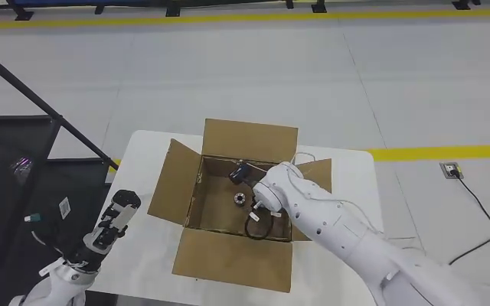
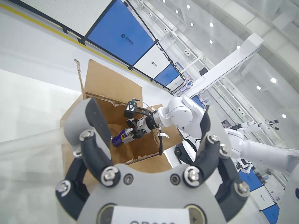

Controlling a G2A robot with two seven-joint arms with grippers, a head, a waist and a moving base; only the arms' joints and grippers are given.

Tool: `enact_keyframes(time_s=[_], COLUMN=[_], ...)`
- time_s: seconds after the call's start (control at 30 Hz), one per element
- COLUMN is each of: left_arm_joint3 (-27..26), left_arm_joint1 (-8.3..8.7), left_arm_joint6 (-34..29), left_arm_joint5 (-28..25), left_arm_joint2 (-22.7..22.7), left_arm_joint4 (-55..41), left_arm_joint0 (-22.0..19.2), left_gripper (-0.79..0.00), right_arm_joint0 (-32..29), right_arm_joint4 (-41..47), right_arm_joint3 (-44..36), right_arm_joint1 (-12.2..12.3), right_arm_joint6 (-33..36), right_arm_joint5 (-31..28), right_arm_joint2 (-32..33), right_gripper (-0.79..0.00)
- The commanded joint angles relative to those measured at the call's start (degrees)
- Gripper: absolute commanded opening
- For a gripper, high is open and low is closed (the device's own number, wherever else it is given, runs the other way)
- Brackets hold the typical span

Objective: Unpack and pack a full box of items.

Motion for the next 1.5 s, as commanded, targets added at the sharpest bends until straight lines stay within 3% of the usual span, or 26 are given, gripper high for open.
enact_keyframes(time_s=[0.0,0.2,0.33,0.43,0.63,0.77,0.9,1.0,1.17,1.47], left_arm_joint3=[0.0,0.0,0.0,0.0,0.0,0.0,0.0,0.0,0.0,0.0], left_arm_joint1=[0.0,0.0,0.0,0.0,0.0,0.0,0.0,0.0,0.0,0.0], left_arm_joint6=[0.0,0.0,0.0,0.0,0.0,0.0,0.0,0.0,0.0,0.0], left_arm_joint5=[0.0,0.0,0.0,0.0,0.0,0.0,0.0,0.0,0.0,0.0], left_arm_joint2=[0.0,0.0,0.0,0.0,0.0,0.0,0.0,0.0,0.0,0.0], left_arm_joint4=[0.0,0.0,0.0,0.0,0.0,0.0,0.0,0.0,0.0,0.0], left_arm_joint0=[0.0,0.0,0.0,0.0,0.0,0.0,0.0,0.0,0.0,0.0], left_gripper=[0.0,0.0,0.0,0.0,0.0,0.0,0.0,0.0,0.0,0.0], right_arm_joint0=[0.13,0.17,-0.13,-0.96,-6.84,-13.3,-20.27,-25.22,-30.77,-32.61], right_arm_joint4=[0.28,1.12,1.35,-0.85,-12.88,-26.03,-34.51,-38.63,-35.92,-27.34], right_arm_joint3=[0.86,0.55,-5.91,-15.21,-41.32,-53.84,-60.86,-61.35,-57.19,-40.4], right_arm_joint1=[-0.53,-0.74,0.44,2.43,7.97,11.74,14.6,16.11,17.64,18.83], right_arm_joint6=[-0.12,1.06,3.61,8.91,21.61,21.69,21.69,21.69,21.69,21.69], right_arm_joint5=[-0.27,-0.92,-0.18,2.03,8.2,10.37,9.92,8.48,4.85,1.04], right_arm_joint2=[0.23,2.27,5.35,8.77,20.05,29.0,39.03,46.51,56.38,58.35], right_gripper=[-0.785,-0.785,-0.785,-0.785,-0.785,-0.785,-0.785,-0.785,-0.785,-0.785])
